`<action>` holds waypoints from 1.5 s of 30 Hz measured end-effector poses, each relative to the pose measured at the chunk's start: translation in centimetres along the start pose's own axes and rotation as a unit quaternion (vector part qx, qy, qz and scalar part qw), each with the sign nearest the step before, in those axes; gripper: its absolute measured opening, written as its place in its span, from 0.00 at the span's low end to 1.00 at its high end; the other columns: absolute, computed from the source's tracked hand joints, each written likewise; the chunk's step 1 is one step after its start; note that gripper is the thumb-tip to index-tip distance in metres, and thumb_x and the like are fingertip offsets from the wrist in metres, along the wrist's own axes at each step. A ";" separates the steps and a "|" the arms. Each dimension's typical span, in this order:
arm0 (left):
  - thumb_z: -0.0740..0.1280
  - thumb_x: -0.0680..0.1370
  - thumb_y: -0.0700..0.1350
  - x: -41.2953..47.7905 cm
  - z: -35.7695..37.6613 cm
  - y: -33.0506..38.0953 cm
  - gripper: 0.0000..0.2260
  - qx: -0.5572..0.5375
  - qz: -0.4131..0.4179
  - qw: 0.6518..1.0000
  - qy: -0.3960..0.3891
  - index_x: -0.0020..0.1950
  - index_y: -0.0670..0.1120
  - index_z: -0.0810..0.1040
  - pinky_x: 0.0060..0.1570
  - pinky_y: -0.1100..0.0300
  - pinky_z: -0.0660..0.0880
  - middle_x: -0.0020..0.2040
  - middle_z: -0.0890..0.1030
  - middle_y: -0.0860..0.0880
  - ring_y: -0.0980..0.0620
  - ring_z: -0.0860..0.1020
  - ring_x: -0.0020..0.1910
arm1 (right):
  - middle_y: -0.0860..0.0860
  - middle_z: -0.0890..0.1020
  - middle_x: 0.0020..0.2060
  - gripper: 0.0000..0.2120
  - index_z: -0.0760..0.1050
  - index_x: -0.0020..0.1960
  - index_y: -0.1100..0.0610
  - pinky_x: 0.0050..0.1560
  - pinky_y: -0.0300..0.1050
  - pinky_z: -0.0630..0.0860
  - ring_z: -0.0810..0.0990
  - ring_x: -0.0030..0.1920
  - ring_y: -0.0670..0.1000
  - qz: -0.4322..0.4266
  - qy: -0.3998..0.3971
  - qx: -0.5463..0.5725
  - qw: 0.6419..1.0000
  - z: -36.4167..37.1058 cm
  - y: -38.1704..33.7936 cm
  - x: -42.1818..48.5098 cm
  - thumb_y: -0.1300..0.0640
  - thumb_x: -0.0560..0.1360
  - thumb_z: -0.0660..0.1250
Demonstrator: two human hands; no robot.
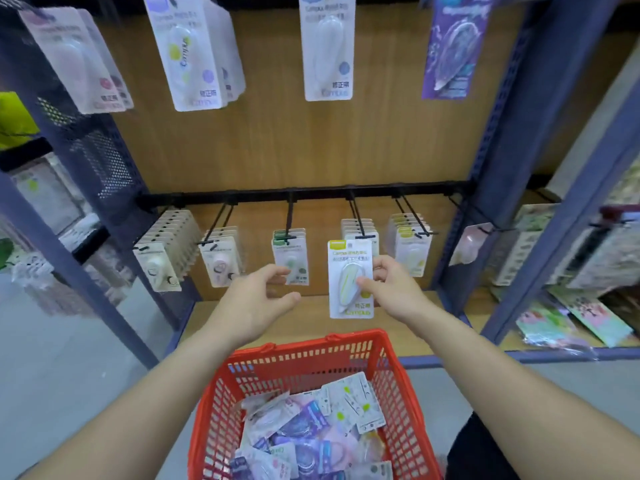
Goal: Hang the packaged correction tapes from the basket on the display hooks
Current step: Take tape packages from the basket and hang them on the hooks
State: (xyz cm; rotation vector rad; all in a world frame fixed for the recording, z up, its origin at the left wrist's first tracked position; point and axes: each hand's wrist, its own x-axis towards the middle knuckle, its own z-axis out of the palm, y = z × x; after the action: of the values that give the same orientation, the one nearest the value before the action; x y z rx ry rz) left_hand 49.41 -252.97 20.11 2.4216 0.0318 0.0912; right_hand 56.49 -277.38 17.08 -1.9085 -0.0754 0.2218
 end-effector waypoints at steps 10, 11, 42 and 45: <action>0.71 0.79 0.54 3.3 6.1 2.6 0.22 0.109 0.048 0.991 -0.064 0.72 0.51 0.76 0.60 0.61 0.72 0.67 0.80 0.53 0.54 0.78 0.63 | 0.52 0.83 0.54 0.04 0.74 0.53 0.54 0.56 0.61 0.82 0.84 0.55 0.55 0.068 0.120 0.020 0.990 -10.2 6.7 6.6 0.61 0.81 0.66; 0.71 0.79 0.54 3.5 6.4 2.5 0.22 0.107 0.047 0.991 -0.063 0.72 0.50 0.76 0.58 0.63 0.71 0.66 0.80 0.53 0.55 0.78 0.63 | 0.51 0.83 0.54 0.04 0.73 0.54 0.54 0.57 0.60 0.81 0.83 0.56 0.55 0.065 0.125 0.028 0.990 -10.2 6.9 6.9 0.60 0.81 0.66; 0.69 0.80 0.53 4.7 8.4 2.2 0.21 0.106 0.048 0.991 -0.062 0.72 0.52 0.74 0.59 0.56 0.75 0.65 0.78 0.54 0.56 0.78 0.58 | 0.56 0.74 0.66 0.22 0.65 0.77 0.50 0.58 0.54 0.75 0.76 0.63 0.60 0.077 0.219 -0.130 0.964 -7.3 10.8 9.3 0.48 0.84 0.57; 0.69 0.80 0.54 4.1 8.6 1.7 0.21 0.115 0.044 0.989 -0.076 0.72 0.52 0.74 0.60 0.54 0.76 0.65 0.78 0.53 0.55 0.78 0.58 | 0.60 0.69 0.71 0.27 0.63 0.77 0.56 0.64 0.58 0.74 0.74 0.67 0.64 0.128 0.201 -0.217 0.947 -5.5 13.0 6.9 0.44 0.83 0.60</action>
State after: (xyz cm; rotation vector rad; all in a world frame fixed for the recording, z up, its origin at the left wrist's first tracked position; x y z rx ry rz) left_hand 54.14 -259.67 15.02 2.6532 -0.1422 -0.0618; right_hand 63.60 -285.82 5.92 -2.3660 0.4333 -0.0192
